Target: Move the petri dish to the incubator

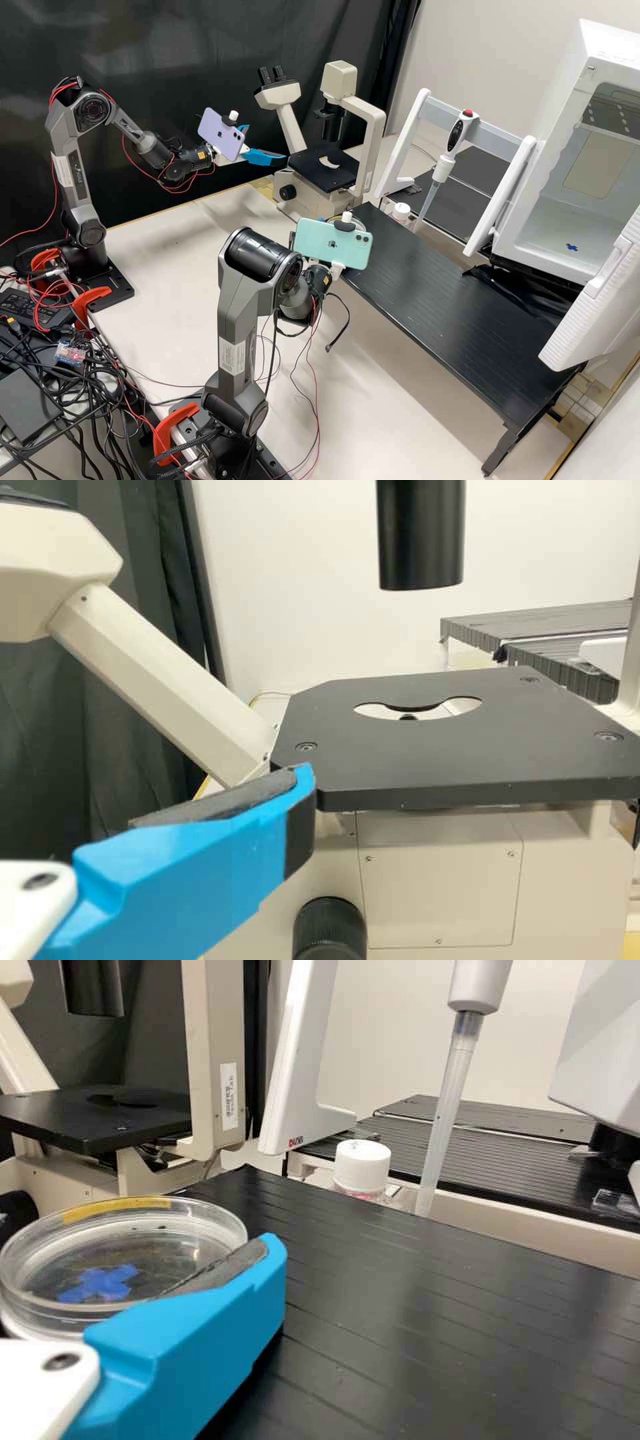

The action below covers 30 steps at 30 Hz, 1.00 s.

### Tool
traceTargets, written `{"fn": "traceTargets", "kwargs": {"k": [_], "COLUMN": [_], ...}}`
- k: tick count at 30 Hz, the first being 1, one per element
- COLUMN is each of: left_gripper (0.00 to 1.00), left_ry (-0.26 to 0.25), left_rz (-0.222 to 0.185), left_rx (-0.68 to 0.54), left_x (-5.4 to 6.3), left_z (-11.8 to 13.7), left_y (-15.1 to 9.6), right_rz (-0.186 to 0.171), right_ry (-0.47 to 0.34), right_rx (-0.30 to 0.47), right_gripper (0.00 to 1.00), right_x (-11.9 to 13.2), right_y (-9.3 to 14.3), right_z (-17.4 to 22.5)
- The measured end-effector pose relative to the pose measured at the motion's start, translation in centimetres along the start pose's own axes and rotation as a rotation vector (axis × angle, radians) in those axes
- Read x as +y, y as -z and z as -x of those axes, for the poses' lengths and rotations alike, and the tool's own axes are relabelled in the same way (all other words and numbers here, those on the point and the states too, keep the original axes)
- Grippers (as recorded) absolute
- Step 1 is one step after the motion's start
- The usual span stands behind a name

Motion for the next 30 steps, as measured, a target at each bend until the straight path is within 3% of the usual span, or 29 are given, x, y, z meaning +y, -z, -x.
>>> {"fn": "traceTargets", "kwargs": {"k": [15,22,30], "left_gripper": [1.0,1.0,1.0], "left_ry": [0.0,0.0,0.0], "left_rz": [0.0,0.0,0.0], "left_rx": [0.0,0.0,0.0], "left_x": [0.0,0.0,0.0], "left_z": [0.0,0.0,0.0], "left_y": [0.0,0.0,0.0], "right_rz": [-0.055,-0.045,-0.057], "right_ry": [0.007,-0.01,-0.164], "right_rx": [-0.007,-0.018,-0.163], "right_gripper": [0.0,0.0,0.0], "right_x": [0.5,1.4,5.7], "right_y": [-0.4,-0.5,-3.8], "right_z": [-0.1,0.4,2.4]}}
